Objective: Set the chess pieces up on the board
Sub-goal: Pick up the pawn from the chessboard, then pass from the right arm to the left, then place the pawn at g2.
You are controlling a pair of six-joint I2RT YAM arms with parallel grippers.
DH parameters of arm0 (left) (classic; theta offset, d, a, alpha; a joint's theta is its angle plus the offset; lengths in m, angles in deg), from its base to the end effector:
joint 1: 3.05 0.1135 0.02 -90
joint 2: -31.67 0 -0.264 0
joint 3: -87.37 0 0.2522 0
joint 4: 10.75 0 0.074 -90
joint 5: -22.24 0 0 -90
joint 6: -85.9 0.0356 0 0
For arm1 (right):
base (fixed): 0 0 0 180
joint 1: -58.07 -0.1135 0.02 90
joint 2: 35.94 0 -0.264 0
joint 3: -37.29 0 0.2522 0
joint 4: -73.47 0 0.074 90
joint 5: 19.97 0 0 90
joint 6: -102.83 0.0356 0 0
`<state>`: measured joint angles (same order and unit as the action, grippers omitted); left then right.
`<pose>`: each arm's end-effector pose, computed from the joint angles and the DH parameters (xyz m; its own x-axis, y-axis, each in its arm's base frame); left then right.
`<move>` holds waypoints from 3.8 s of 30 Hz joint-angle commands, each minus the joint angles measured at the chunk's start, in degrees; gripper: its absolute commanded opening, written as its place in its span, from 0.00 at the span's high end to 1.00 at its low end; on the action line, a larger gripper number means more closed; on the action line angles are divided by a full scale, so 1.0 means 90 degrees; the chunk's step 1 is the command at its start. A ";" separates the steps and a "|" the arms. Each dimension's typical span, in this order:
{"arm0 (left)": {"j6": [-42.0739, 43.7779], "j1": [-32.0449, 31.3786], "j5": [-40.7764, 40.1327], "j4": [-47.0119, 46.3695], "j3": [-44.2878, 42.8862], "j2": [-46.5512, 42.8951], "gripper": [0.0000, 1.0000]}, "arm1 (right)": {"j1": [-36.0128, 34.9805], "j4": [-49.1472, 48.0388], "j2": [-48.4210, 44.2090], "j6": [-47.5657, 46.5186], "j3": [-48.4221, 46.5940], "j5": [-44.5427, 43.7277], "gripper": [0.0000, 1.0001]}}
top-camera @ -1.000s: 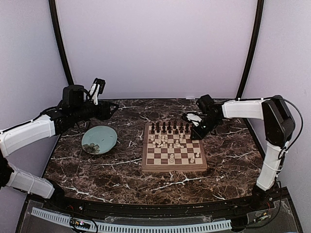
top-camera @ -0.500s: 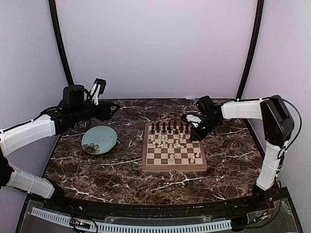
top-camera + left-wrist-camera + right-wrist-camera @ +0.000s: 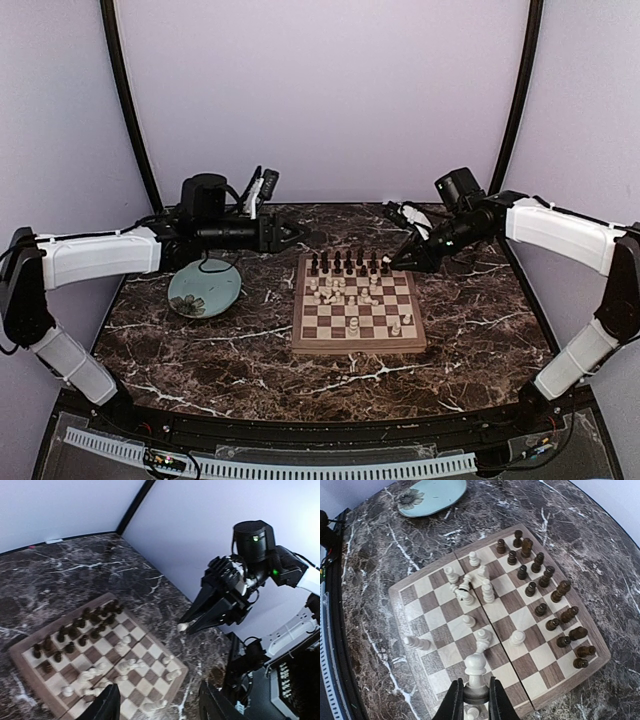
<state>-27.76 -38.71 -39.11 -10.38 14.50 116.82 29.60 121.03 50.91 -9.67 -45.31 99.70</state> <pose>0.2718 -0.2160 0.2999 -0.5208 -0.0598 -0.8516 0.7453 0.4545 -0.4877 0.2746 0.1689 0.2759 -0.3769 -0.5826 -0.7201 -0.8956 0.4275 0.1228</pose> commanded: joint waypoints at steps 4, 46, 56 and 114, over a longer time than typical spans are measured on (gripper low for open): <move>-0.2062 -0.0708 0.1001 -0.1794 -0.0502 0.0921 0.45 | -0.0090 0.0237 -0.0220 -0.0237 0.0076 0.1184 0.87; -0.3680 -0.1445 0.1518 -0.2664 -0.1616 0.2932 0.58 | -0.0439 0.0043 -0.0216 0.0015 -0.0183 0.1250 0.87; -0.3771 -0.1465 0.1603 -0.2721 -0.1681 0.3027 0.70 | -0.0432 -0.0073 -0.0226 0.0077 -0.0097 0.1122 0.87; 0.2678 -0.2933 -0.3104 0.4469 -0.6903 0.5877 0.91 | 0.2733 -0.1866 -0.1001 0.1120 0.1994 0.0787 0.52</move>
<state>-3.72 -65.07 -65.60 26.91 -45.39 170.28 53.97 105.21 41.01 1.32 -27.38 105.01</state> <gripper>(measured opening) 0.107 0.479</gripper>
